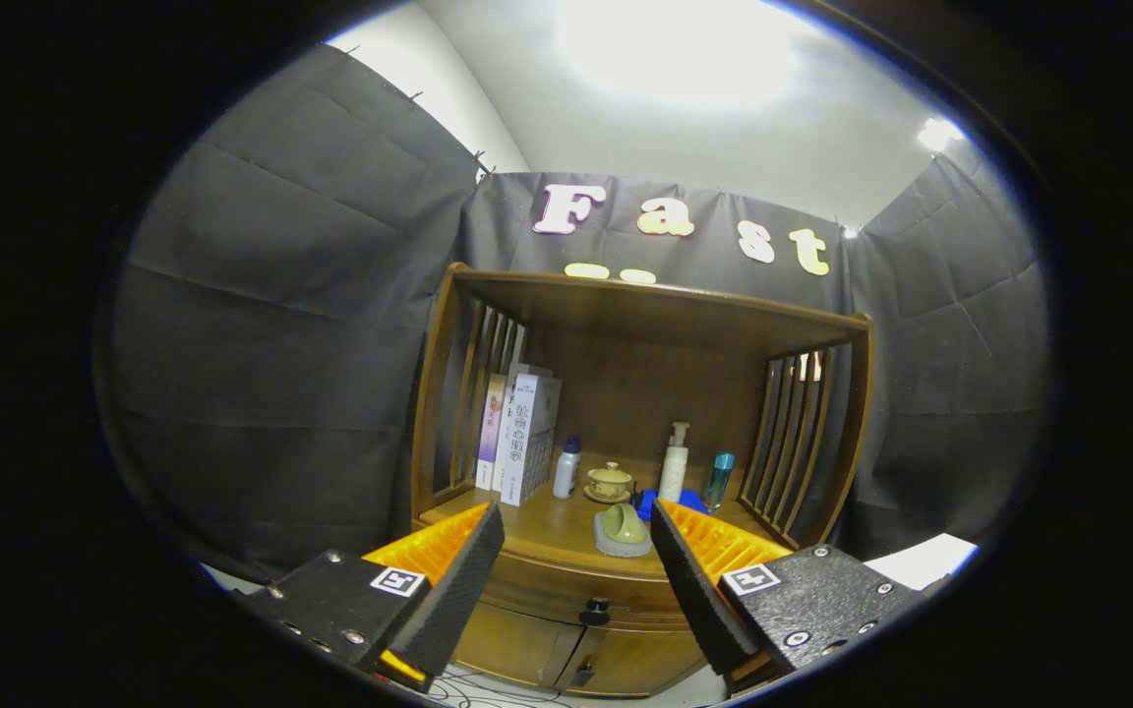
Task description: Pull open the drawer, take out the items inside it, and place them on the countertop above the cabinet.
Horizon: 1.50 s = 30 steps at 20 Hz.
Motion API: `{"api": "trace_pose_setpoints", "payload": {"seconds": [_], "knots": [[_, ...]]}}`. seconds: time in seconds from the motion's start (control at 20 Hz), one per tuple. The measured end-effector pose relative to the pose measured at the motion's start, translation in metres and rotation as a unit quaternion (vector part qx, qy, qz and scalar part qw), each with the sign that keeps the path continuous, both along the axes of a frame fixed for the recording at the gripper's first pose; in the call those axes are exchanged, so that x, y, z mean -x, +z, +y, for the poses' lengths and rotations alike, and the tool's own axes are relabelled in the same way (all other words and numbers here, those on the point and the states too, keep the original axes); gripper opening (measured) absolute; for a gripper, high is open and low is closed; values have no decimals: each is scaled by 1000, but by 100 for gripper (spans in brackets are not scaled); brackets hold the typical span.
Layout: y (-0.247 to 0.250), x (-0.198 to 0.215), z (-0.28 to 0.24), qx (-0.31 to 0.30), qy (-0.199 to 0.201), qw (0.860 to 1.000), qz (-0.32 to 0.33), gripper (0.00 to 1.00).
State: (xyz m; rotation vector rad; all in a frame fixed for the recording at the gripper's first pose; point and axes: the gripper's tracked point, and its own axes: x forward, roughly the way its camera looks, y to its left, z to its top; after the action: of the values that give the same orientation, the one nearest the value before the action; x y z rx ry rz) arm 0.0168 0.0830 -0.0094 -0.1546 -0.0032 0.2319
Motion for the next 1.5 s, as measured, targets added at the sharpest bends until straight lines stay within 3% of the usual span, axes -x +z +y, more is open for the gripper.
{"api": "trace_pose_setpoints", "payload": {"seconds": [0.15, 0.3, 0.5, 0.7, 1.5], "knots": [[-6, 15, 1, -27, -2, 999, 37, 94], [18, 27, -2, -59, 1, 998, 23, 94], [27, 38, -24, -17, -27, 999, -2, 94], [31, 46, -16, -31, -19, 999, -2, 94], [23, 34, -40, -7, -54, 999, -2, 95]]}}
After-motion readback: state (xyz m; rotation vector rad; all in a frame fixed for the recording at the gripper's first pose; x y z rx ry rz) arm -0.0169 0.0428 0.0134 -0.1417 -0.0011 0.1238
